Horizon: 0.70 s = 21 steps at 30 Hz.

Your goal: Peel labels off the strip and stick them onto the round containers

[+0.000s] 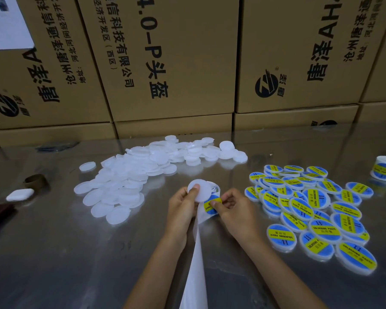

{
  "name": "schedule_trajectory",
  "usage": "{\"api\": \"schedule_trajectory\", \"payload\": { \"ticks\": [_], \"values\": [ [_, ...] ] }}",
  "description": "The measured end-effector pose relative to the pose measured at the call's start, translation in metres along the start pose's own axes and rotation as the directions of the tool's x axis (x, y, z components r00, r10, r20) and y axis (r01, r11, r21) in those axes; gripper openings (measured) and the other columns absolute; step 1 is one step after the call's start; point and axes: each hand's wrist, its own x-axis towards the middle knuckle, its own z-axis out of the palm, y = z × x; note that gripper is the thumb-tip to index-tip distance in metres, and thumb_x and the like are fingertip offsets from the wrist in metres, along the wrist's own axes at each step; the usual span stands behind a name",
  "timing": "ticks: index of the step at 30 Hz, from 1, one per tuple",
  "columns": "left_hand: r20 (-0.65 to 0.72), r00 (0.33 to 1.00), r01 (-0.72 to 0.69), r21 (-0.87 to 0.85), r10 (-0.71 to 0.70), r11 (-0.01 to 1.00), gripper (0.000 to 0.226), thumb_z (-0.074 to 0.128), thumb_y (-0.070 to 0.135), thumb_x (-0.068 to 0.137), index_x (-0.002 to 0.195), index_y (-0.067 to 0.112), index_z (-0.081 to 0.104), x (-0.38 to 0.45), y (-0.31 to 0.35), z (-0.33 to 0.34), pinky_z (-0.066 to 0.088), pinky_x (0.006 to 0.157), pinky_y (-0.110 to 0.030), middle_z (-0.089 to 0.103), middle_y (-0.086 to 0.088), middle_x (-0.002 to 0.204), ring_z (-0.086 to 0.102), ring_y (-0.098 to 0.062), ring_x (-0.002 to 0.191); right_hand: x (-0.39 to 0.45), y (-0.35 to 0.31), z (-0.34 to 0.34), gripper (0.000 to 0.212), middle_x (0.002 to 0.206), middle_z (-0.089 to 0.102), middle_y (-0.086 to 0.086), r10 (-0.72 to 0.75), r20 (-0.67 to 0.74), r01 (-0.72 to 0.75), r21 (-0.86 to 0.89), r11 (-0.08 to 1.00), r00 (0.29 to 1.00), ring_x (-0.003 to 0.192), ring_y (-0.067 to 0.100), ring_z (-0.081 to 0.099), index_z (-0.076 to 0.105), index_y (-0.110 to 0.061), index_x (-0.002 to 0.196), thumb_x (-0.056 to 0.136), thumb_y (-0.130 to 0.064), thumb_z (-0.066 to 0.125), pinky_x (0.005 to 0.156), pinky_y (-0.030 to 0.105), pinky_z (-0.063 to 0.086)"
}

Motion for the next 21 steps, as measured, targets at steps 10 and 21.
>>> {"api": "schedule_trajectory", "payload": {
  "ticks": [10, 21],
  "values": [
    [0.026, 0.996, -0.092, 0.118, 0.09, 0.989, 0.021, 0.065, 0.022, 0.096, 0.093, 0.002, 0.07, -0.002, 0.0, 0.001, 0.056, 0.081, -0.041, 0.072, -0.018, 0.088, 0.067, -0.024, 0.083, -0.01, -0.008, -0.006, 0.017, 0.08, 0.051, -0.006, -0.34, 0.08, 0.348, -0.275, 0.896, 0.937, 0.082, 0.016, 0.05, 0.059, -0.014, 0.074, 0.077, -0.011, 0.075, 0.071, 0.026, 0.038],
    [0.037, 0.995, -0.095, 0.171, 0.09, 0.981, 0.018, 0.06, 0.019, 0.098, 0.089, 0.012, 0.073, 0.0, 0.004, -0.004, 0.049, 0.057, -0.01, 0.072, 0.007, 0.072, 0.065, 0.002, 0.065, -0.021, -0.019, -0.017, 0.015, 0.08, 0.052, -0.016, -0.404, 0.401, 0.503, -0.177, 0.846, 0.822, 0.082, -0.001, 0.045, 0.06, -0.019, 0.071, 0.075, -0.015, 0.074, 0.075, 0.009, 0.034]
  ]
}}
